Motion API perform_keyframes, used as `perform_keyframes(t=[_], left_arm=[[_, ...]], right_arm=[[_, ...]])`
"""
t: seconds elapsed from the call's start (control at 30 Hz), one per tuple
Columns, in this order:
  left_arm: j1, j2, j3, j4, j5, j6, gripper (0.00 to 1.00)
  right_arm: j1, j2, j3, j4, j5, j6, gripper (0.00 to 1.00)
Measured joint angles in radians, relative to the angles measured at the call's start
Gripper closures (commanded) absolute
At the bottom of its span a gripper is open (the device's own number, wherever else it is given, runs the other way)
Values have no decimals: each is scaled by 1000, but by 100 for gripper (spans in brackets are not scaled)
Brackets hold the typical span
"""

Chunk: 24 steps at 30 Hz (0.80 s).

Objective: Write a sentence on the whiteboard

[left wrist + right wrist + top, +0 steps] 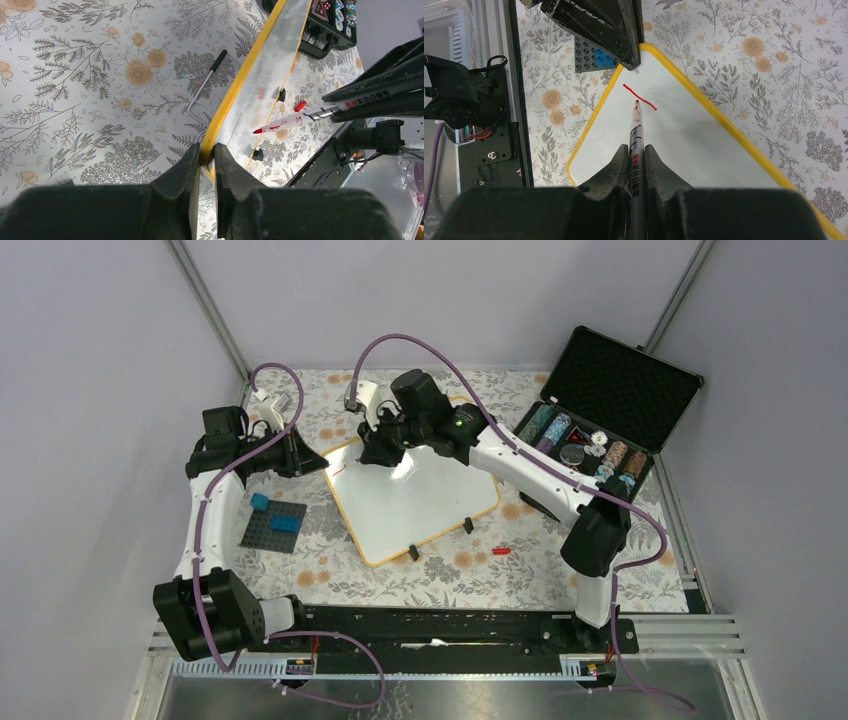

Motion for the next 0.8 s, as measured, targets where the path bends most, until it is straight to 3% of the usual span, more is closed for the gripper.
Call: perform_keyframes(t=[0.8], left_arm=[[0,0,0,0,-1,0,100]], right_arm=[[8,42,0,0,10,-1,100]])
